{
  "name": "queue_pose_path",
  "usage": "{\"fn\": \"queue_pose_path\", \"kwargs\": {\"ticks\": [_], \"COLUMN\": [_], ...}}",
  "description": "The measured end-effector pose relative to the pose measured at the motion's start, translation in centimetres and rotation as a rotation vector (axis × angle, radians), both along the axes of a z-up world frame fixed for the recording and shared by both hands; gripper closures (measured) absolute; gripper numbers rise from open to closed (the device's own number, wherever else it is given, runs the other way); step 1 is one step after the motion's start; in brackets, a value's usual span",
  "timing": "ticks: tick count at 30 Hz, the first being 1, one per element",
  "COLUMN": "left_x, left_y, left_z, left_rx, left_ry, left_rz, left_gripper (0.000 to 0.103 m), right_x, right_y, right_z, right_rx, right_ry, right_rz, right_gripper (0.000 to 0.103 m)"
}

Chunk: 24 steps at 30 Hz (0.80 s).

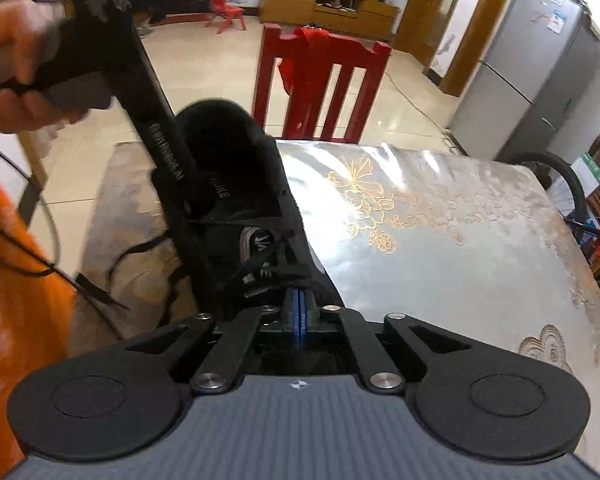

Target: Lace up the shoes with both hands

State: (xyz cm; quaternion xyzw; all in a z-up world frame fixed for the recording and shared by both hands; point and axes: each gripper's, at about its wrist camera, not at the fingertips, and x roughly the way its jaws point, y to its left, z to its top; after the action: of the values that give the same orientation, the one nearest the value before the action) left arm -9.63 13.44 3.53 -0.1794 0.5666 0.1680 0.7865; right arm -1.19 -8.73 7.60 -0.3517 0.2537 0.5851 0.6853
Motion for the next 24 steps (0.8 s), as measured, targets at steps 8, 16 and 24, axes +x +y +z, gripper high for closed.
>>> {"fn": "queue_pose_path", "kwargs": {"ticks": [8, 16, 24], "left_x": [-0.9, -0.8, -0.8], "left_y": [-0.4, -0.3, -0.3], "left_z": [-0.1, -0.3, -0.4], "left_rx": [-0.011, -0.006, 0.007], "left_ry": [-0.05, -0.07, -0.084], "left_rz": [0.04, 0.049, 0.031], "left_gripper": [0.029, 0.029, 0.027], "right_x": [-0.2, -3.0, 0.7], "right_y": [-3.6, -1.6, -1.7], "right_z": [-1.7, -4.4, -2.4], "right_rx": [0.173, 0.088, -0.046], "right_ry": [0.232, 0.04, 0.144], "right_rz": [-0.454, -0.417, -0.212], "right_gripper": [0.103, 0.095, 0.084]}}
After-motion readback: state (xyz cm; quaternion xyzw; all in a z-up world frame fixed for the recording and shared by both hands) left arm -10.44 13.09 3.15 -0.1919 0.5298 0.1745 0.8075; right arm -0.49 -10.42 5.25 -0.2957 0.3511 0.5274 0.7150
